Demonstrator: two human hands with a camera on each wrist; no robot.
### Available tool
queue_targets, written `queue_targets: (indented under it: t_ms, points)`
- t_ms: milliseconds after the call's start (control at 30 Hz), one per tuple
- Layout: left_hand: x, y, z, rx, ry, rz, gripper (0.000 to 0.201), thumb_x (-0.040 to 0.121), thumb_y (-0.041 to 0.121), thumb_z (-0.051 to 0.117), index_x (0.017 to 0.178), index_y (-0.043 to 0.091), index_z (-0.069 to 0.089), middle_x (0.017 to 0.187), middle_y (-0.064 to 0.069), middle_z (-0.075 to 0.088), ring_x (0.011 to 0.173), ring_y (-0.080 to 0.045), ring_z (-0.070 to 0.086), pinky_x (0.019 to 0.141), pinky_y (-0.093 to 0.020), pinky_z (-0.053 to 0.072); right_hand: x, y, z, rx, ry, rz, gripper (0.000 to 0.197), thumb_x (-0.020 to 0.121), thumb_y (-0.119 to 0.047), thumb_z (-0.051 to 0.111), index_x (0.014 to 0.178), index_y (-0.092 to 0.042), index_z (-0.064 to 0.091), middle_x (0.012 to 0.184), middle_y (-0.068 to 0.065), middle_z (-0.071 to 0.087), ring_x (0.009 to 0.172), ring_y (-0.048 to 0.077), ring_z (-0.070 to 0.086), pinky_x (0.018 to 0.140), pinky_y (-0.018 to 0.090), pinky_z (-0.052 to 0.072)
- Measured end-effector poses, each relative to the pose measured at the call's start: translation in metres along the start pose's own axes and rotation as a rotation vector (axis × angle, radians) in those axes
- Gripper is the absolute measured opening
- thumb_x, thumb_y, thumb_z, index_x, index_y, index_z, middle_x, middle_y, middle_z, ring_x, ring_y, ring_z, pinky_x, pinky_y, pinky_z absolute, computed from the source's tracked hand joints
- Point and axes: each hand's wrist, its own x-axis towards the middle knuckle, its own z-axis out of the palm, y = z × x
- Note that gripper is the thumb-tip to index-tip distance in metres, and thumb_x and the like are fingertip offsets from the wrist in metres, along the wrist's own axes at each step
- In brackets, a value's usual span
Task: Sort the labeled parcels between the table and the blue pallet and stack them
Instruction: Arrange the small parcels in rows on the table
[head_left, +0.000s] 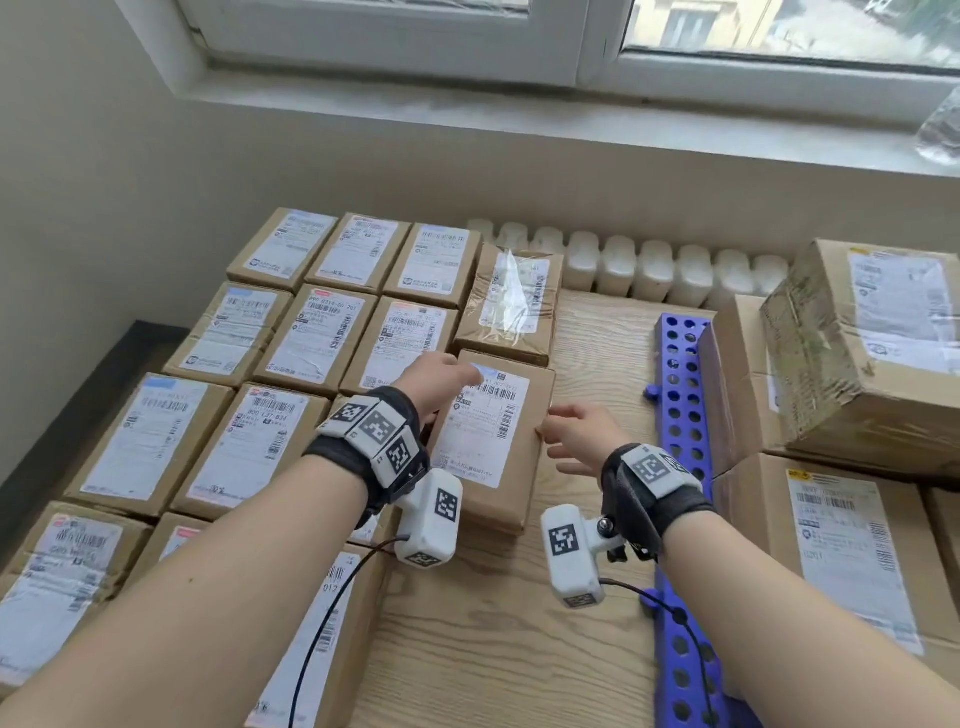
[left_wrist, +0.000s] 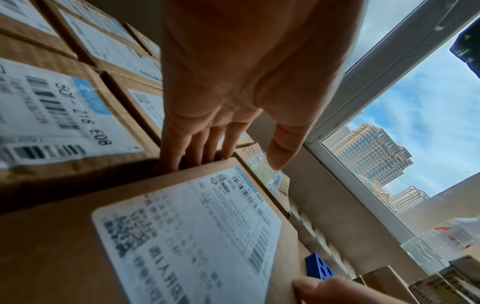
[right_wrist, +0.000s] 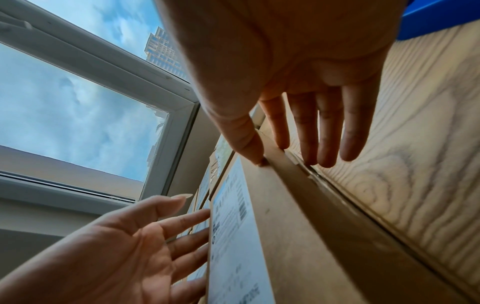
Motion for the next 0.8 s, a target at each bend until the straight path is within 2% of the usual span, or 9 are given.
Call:
queue_targets:
  t_ms: [67,167,233,333,433,600,700,800]
  points:
    - [0.004,-0.002,0.003,0.016,-0.023,-0.017,0.039,0.093,0.024,0.057,0.128,0.008,0.049,0.116,-0.004,0.045,0.108,-0.021,0.040,0.098,-0.042,0.034,0.000,0.002,-0.001,-0.001,0.000,0.001,0.037,0.086,-0.018,0.060,0.123,-0.014,0.057,0.092,0.003,0.060,0.086,0.019,0.059,0.081,0.033,0.051]
    - [0.008,-0.007,0.007,0.060,-0.072,-0.063,0.058,0.090,0.031,0.059,0.141,0.010,0.040,0.136,-0.007,0.048,0.128,-0.028,0.041,0.099,-0.046,0.033,-0.002,0.005,-0.002,-0.004,0.008,0.019,0.026,0.087,-0.024,0.059,0.112,-0.016,0.061,0.096,0.005,0.061,0.088,0.021,0.061,0.086,0.037,0.053]
    - [0.011,-0.009,0.009,0.066,-0.087,-0.078,0.062,0.088,0.036,0.060,0.141,0.012,0.039,0.142,-0.008,0.047,0.132,-0.030,0.040,0.096,-0.047,0.034,-0.004,0.006,-0.005,-0.011,0.003,0.033,0.017,0.089,-0.027,0.057,0.104,-0.018,0.061,0.103,0.009,0.062,0.089,0.023,0.061,0.088,0.039,0.052]
    - [0.013,-0.009,0.014,0.049,-0.106,-0.121,0.064,0.091,0.036,0.058,0.145,0.010,0.034,0.148,-0.010,0.040,0.136,-0.033,0.035,0.093,-0.047,0.033,-0.007,0.011,-0.010,-0.003,-0.012,0.070,0.033,0.092,-0.034,0.057,0.118,-0.014,0.059,0.115,0.013,0.063,0.093,0.024,0.062,0.085,0.037,0.052]
    - [0.011,-0.012,0.020,0.053,-0.124,-0.145,0.066,0.091,0.037,0.058,0.146,0.011,0.033,0.149,-0.009,0.039,0.137,-0.033,0.034,0.096,-0.050,0.032,-0.009,0.016,-0.012,0.028,-0.013,0.090,0.041,0.092,-0.041,0.056,0.120,-0.011,0.059,0.114,0.013,0.064,0.098,0.026,0.065,0.078,0.034,0.054]
    - [0.005,-0.015,0.021,0.026,-0.138,-0.143,0.065,0.089,0.039,0.059,0.145,0.014,0.036,0.147,-0.007,0.043,0.135,-0.032,0.037,0.091,-0.050,0.035,-0.016,0.018,-0.007,0.096,0.030,0.100,0.038,0.093,-0.036,0.055,0.116,-0.007,0.061,0.113,0.019,0.065,0.097,0.029,0.067,0.074,0.032,0.056]
    - [-0.002,-0.011,0.020,0.035,-0.152,-0.121,0.068,0.088,0.040,0.059,0.146,0.013,0.034,0.149,-0.008,0.040,0.137,-0.032,0.034,0.100,-0.053,0.032,-0.023,0.016,-0.007,0.112,0.042,0.099,0.036,0.094,-0.033,0.054,0.116,-0.006,0.060,0.114,0.021,0.065,0.094,0.029,0.065,0.075,0.032,0.054]
    - [-0.010,-0.007,0.018,-0.003,-0.165,-0.111,0.063,0.090,0.038,0.058,0.144,0.014,0.036,0.147,-0.007,0.043,0.136,-0.031,0.036,0.092,-0.050,0.034,-0.031,0.014,-0.008,0.106,0.064,0.087,0.036,0.095,-0.034,0.053,0.117,-0.005,0.059,0.115,0.020,0.064,0.092,0.027,0.064,0.075,0.031,0.054]
